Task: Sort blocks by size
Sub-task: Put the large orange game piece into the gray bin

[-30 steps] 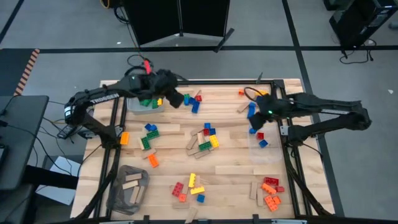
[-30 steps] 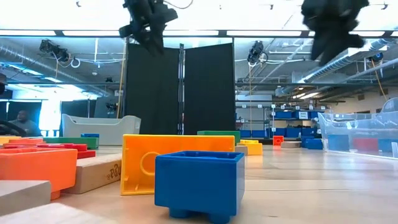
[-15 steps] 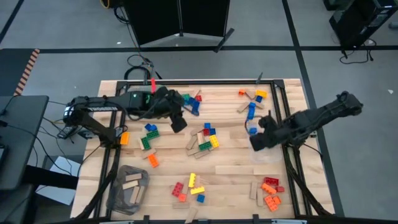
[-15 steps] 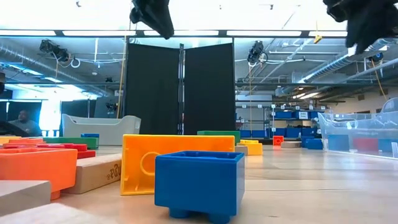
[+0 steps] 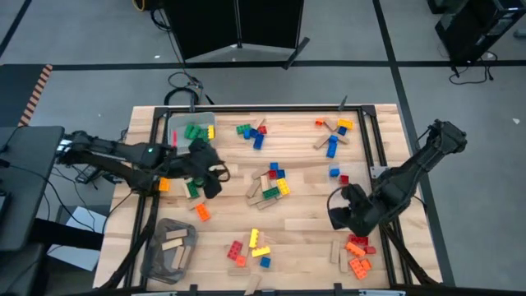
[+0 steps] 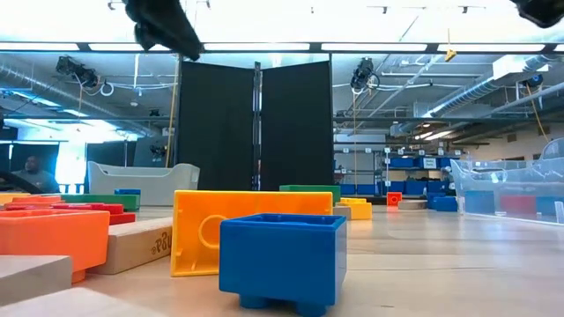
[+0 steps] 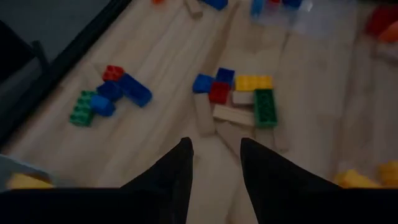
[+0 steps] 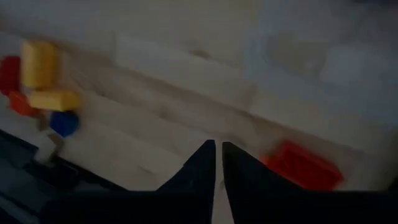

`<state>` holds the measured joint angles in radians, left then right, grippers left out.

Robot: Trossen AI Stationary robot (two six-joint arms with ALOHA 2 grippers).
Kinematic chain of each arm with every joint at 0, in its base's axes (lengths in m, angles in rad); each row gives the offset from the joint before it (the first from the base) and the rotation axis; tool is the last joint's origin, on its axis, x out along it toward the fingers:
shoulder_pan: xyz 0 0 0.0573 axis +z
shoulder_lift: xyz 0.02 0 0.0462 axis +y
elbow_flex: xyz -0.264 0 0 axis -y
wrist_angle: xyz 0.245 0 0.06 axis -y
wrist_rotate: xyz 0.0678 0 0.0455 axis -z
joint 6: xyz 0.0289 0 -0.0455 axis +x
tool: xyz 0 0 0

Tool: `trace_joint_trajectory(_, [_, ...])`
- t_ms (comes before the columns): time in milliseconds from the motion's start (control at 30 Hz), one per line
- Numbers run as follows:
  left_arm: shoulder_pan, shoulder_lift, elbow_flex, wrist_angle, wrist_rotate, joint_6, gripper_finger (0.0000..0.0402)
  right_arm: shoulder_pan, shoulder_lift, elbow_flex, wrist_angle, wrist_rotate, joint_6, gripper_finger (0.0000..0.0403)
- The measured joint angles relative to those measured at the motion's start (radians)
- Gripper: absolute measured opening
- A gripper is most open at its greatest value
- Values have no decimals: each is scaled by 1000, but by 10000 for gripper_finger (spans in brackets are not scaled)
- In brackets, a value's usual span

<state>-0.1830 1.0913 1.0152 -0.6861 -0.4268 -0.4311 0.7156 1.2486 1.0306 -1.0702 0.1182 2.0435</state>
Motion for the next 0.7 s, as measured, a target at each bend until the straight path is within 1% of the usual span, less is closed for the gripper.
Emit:
trace_joint_trajectory(67, [-20, -52, -64, 50, 13, -43, 142, 23, 15, 0, 3, -38, 7, 31])
trace_joint_trajectory(167, [-48, -107, -132, 97, 61, -95, 142, 57, 39, 0, 3, -109, 6, 20])
trace_joint_trajectory(333, [-92, -147, -191, 122, 125, -150, 142, 95, 77, 0, 0, -158, 7, 20])
trace_joint_trajectory(467, [-117, -148, -203, 124, 129, -180, 142, 108, 104, 0, -5, -239, 2, 51])
trace_joint_trajectory(700, [-122, -143, -203, 193, 126, -175, 142, 144, 158, 0, 12, -281, -39, 136])
